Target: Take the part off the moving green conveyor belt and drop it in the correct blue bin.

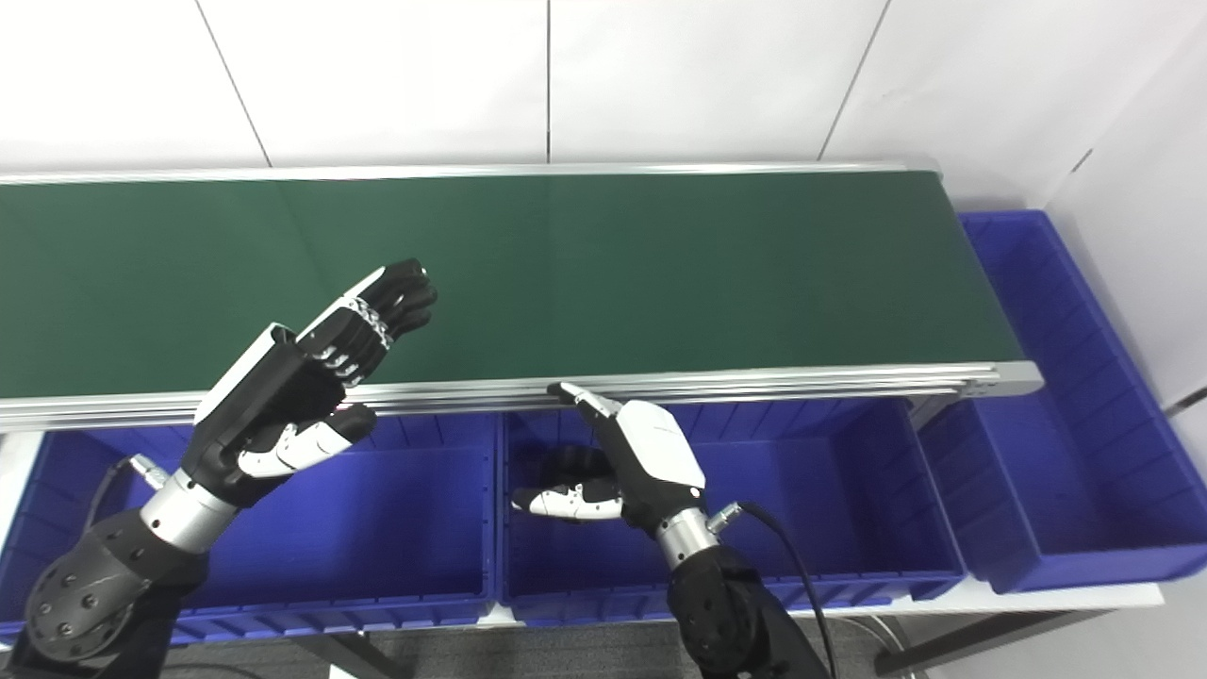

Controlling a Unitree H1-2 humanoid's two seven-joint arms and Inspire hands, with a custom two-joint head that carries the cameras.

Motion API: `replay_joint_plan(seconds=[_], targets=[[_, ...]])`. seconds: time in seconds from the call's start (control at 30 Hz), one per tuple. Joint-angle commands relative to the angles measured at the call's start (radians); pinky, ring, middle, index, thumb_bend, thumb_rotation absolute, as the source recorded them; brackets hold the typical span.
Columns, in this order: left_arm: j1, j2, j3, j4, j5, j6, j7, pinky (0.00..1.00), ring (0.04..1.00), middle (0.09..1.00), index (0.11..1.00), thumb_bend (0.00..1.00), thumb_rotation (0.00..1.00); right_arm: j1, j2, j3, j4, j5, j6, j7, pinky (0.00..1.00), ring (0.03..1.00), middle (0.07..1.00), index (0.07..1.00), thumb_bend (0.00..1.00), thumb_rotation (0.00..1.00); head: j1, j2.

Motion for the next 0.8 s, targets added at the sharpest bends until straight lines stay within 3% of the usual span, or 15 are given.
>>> replay_joint_plan(seconds=[0.0,0.03,0.1,0.3,0.57,0.77], targets=[[0.007,0.004,0.008,-0.007,0.080,-0.052,0.032,0.94,0.963,0.957,0.938,0.28,0.53,0.029,0.000,-0.024,-0.108,0.092,-0.106,-0.004,0.76,0.852,0.894,0.878,0.53,0.87,0.005,0.001],[0.013,0.003,0.010,-0.003,0.102,-0.061,0.040,0.93,0.958,0.951,0.930,0.28,0.50,0.047,0.002,-0.033,-0.143,0.132,-0.126,0.002,0.75,0.847,0.897,0.879,0.51,0.92,0.005,0.000],[0.025,0.002,0.010,0.013,0.111,-0.066,0.047,0.93,0.960,0.949,0.924,0.29,0.44,0.076,0.005,-0.043,-0.203,0.186,-0.153,0.012,0.74,0.838,0.892,0.877,0.48,0.93,0.008,-0.002],[0.036,0.007,-0.010,0.092,0.130,-0.105,0.037,0.94,0.971,0.971,0.944,0.31,0.48,0.115,0.016,-0.046,-0.318,0.232,-0.165,0.049,0.79,0.856,0.889,0.877,0.43,1.00,0.015,-0.007],[0.050,-0.002,-0.034,0.166,0.154,-0.135,0.046,0.92,0.954,0.962,0.935,0.37,0.56,0.117,0.018,-0.043,-0.320,0.248,-0.168,0.094,0.84,0.902,0.928,0.909,0.45,0.99,0.022,-0.014],[0.076,0.007,-0.033,0.144,0.140,-0.126,0.045,0.93,0.959,0.963,0.939,0.38,0.55,0.122,0.026,-0.041,-0.283,0.256,-0.181,0.112,0.83,0.907,0.944,0.920,0.44,0.94,0.023,-0.018]])
